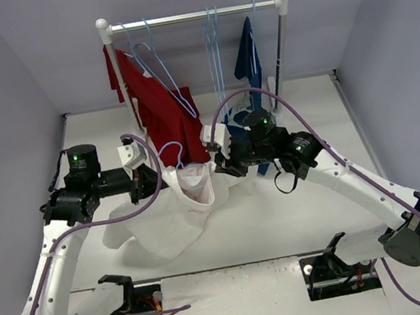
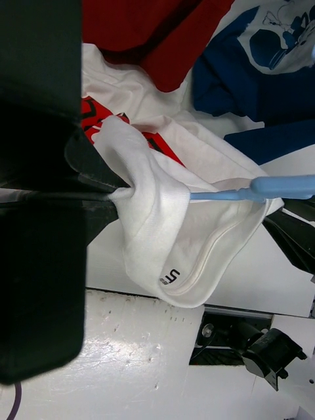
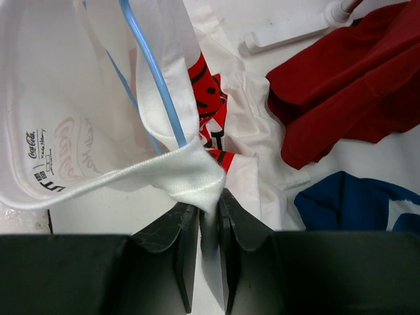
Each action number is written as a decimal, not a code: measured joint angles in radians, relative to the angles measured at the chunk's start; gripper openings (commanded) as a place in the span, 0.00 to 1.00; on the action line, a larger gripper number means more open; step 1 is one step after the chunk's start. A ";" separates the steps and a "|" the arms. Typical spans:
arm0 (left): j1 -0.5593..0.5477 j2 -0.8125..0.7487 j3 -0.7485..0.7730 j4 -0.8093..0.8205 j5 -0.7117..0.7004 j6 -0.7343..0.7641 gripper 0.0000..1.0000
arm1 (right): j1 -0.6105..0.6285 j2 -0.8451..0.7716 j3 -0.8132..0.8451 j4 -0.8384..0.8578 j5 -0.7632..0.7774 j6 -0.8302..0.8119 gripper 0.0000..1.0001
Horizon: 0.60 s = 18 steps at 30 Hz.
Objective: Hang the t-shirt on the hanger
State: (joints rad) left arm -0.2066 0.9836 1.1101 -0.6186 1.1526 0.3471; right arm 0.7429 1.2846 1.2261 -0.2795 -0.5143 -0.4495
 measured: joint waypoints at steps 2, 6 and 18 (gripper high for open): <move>0.000 0.000 0.005 -0.008 0.004 0.007 0.00 | 0.000 0.000 0.005 0.003 -0.018 0.004 0.18; 0.000 0.000 0.008 -0.013 0.011 0.015 0.00 | 0.000 0.000 0.010 0.007 -0.048 0.010 0.17; 0.001 -0.014 0.017 -0.026 -0.021 0.038 0.01 | 0.000 -0.006 0.010 -0.006 -0.114 0.013 0.00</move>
State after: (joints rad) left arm -0.2054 0.9692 1.1274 -0.6441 1.1314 0.3853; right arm 0.7429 1.2789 1.2362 -0.2853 -0.6286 -0.4362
